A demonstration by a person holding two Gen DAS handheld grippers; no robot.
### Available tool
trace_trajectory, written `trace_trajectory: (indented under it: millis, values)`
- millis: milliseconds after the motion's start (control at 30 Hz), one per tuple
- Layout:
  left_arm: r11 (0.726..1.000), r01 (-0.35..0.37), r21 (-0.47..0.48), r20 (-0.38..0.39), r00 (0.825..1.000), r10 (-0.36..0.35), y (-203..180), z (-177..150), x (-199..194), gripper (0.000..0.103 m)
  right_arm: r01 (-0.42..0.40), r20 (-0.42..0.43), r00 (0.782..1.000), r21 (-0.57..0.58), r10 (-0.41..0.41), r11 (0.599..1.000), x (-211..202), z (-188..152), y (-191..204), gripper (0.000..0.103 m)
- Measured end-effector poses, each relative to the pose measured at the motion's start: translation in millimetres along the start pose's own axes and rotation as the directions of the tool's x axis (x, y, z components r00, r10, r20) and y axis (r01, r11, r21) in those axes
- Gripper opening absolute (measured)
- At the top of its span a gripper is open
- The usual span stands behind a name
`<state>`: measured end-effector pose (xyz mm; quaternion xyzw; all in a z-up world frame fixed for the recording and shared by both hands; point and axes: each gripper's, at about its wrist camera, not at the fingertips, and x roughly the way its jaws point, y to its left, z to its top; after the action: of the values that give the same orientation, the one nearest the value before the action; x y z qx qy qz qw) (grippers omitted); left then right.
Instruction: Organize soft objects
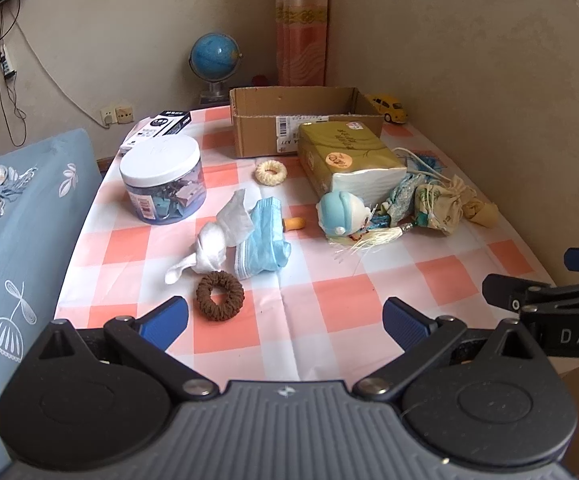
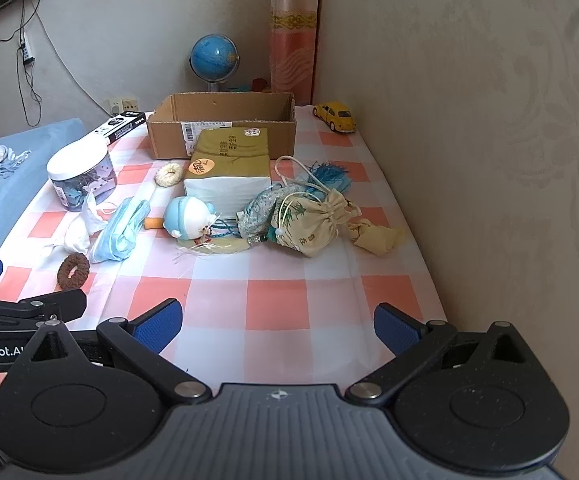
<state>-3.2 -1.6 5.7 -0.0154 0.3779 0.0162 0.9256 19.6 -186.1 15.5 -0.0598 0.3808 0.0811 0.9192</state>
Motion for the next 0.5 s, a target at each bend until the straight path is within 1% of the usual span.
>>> trace_trajectory:
  millis: [200,500]
  values:
    - [1.000,0.011,0.029,0.016,1.000,-0.012,3,3,1,0.103,-0.012,0.015,1.000,-0.018,0.012,1.000,-1,2,0,0.103]
    - [0.995,0.026,0.093,0.062,0.998,-0.032,12,9,5,0.103,-0.061,0.058,0.996,-0.063,0.064,0.996,5,8,-7,0.103]
